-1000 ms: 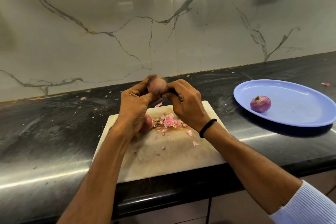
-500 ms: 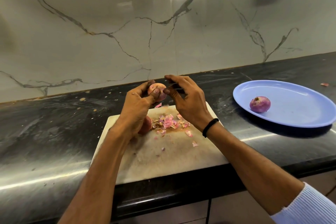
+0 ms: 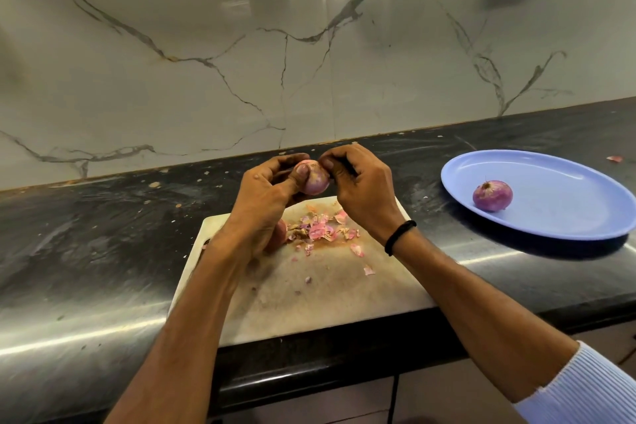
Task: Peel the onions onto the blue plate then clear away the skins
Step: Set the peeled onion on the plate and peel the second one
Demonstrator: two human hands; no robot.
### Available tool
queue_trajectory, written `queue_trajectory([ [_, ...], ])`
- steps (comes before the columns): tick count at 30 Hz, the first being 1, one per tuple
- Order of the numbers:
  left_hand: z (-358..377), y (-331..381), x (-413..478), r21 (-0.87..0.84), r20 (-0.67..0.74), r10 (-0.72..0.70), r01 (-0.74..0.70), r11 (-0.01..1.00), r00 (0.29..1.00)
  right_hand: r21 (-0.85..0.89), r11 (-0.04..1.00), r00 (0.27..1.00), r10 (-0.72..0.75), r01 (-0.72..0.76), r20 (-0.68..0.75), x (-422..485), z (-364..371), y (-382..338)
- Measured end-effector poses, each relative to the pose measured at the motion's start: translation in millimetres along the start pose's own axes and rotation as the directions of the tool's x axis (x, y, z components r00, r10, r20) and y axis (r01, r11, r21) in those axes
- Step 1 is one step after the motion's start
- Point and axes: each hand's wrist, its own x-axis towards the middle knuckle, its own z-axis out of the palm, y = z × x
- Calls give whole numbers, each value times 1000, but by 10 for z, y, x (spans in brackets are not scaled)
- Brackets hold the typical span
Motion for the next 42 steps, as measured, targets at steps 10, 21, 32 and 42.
queue_trajectory([
  [10,-47,-6,29,-8,-89,0,-1,1000,996,41,999,1000,3,-2,-26,-24,82,-25],
  [21,-21,49,-12,-84,-48,-53,49,995,997,-28,999,998,42,-44,-54,-14,92,-12],
  [32,-68,108,21,-226,-114,-123,95,969,986,-3,999,999,54,-54,3,-15,22,-14],
  [42,-61,94,5,-186,-113,-172,149,971,979,32,989,976,-146,142,163,-34,74,-64],
])
